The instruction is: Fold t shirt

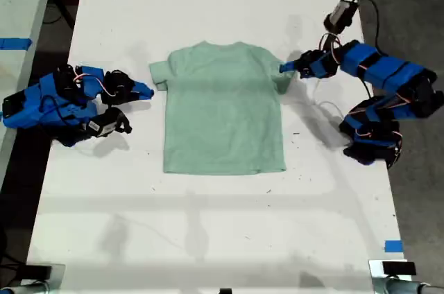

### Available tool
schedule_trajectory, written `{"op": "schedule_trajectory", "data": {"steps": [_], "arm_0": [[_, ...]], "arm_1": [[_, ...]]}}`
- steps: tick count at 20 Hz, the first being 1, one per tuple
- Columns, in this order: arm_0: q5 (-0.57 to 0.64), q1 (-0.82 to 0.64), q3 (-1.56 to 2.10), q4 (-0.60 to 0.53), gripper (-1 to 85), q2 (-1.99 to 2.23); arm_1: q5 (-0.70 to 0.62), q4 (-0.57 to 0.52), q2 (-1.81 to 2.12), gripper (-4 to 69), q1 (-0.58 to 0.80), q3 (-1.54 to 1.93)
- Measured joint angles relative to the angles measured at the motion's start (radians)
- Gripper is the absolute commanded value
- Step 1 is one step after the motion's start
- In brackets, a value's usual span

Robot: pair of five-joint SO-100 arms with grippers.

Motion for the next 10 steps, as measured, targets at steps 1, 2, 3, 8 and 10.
{"op": "schedule_trajectory", "data": {"steps": [1, 2, 3, 8, 10], "arm_0": [[0.000, 0.000, 0.000, 0.000, -0.3, 0.000], [0.000, 0.000, 0.000, 0.000, -0.3, 0.000], [0.000, 0.000, 0.000, 0.000, -0.3, 0.000], [0.000, 0.000, 0.000, 0.000, -0.3, 0.000], [0.000, 0.000, 0.000, 0.000, -0.3, 0.000]], "arm_1": [[-0.014, -0.005, -0.091, 28.2, 0.014, -0.071], [-0.028, -0.008, -0.183, 27.9, 0.031, -0.141], [-0.037, -0.008, -0.278, 27.8, 0.048, -0.212], [-0.043, 0.020, -0.577, 27.5, 0.110, -0.439], [-0.043, 0.034, -0.589, 23.6, 0.120, -0.462]]}}
